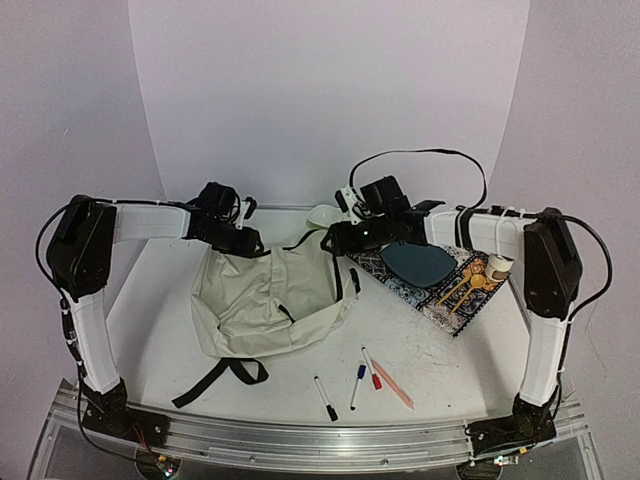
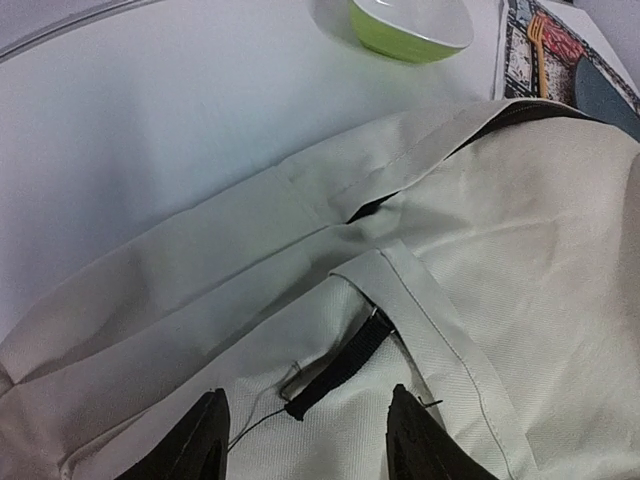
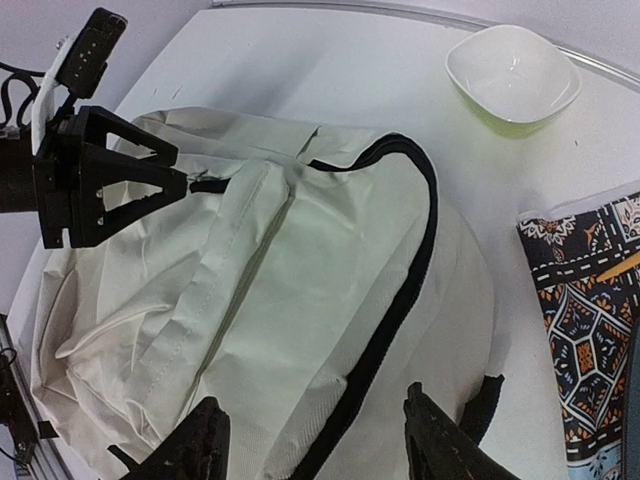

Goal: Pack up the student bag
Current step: Adjust the student bag at the center of the board, then grab the student bag from the lower front pocket, then hold the lower front pocket of the student bag.

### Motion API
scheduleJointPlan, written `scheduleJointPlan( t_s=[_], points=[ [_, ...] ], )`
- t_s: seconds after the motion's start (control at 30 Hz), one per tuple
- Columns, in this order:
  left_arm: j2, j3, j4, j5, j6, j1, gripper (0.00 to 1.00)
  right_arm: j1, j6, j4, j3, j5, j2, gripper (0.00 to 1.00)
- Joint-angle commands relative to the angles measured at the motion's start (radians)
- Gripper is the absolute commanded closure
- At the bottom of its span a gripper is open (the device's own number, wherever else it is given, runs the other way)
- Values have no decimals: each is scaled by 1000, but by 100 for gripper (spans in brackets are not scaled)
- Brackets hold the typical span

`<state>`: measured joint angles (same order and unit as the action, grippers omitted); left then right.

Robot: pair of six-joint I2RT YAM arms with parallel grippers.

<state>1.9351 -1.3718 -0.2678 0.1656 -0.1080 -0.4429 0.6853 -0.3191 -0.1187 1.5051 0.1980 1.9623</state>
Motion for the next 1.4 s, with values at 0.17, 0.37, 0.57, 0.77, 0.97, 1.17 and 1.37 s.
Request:
scheduleJointPlan(
  t_s=[0.17,0.37,0.57,0.77,0.97,1.17,1.37],
  points=[
    [108,-183,-121,-6,163,-12,47,3,-19,36,97,45,70,44],
    [143,-215,-178,10,212,-16,52,3,-22,36,100,62,79,47],
    [154,-218,-206,14,244,-17,55,3,-28,36,107,79,92,50],
    [136,-223,-215,49,254,-20,54,3,-29,34,106,80,92,51],
    [185,-248,-228,52,263,-33,64,3,-34,34,107,85,98,55],
    [156,-236,-236,73,266,-53,91,3,-37,31,99,68,93,64],
    [48,-152,-242,64,226,-102,100,3,-64,25,91,30,87,78]
  ],
)
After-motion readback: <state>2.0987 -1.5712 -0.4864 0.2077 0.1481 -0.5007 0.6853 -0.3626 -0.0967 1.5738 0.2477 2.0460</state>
